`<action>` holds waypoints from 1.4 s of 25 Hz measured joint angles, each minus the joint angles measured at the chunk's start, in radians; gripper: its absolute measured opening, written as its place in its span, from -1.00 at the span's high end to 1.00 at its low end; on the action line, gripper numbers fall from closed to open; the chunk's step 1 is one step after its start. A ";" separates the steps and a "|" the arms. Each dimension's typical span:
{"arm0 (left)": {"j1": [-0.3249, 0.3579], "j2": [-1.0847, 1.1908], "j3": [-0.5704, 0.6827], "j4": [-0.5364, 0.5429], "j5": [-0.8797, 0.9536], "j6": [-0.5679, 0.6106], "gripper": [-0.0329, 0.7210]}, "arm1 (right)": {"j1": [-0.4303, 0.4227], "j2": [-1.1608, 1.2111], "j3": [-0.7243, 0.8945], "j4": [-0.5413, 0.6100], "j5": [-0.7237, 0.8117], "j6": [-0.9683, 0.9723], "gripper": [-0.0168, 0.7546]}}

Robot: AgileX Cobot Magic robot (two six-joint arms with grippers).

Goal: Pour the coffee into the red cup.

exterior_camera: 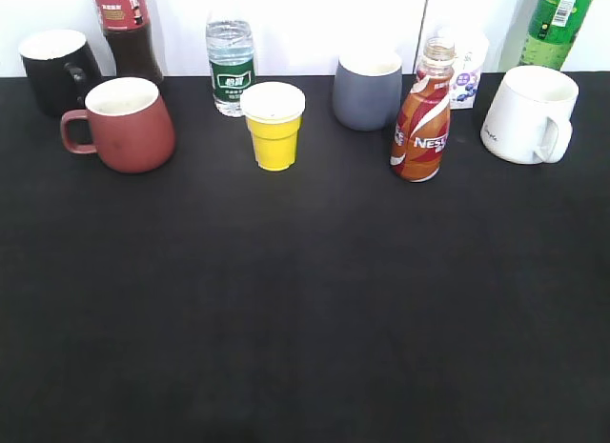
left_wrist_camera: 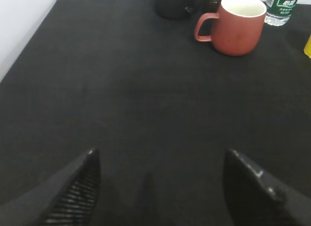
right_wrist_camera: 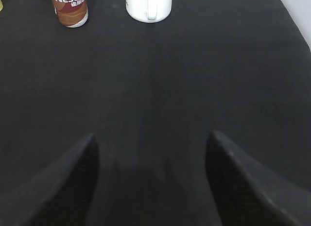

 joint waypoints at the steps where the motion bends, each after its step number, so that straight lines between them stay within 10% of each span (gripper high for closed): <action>1: 0.000 0.000 0.000 0.000 0.000 0.000 -0.66 | 0.000 0.000 0.000 0.000 0.000 0.000 -0.44; 20: 0.000 0.000 -0.006 -0.004 -0.011 0.000 -0.63 | 0.000 0.000 0.000 0.000 0.000 0.000 -0.44; 35: 0.000 0.545 -0.037 -0.007 -0.839 0.000 -0.44 | 0.000 0.000 0.000 0.000 0.000 0.000 -0.44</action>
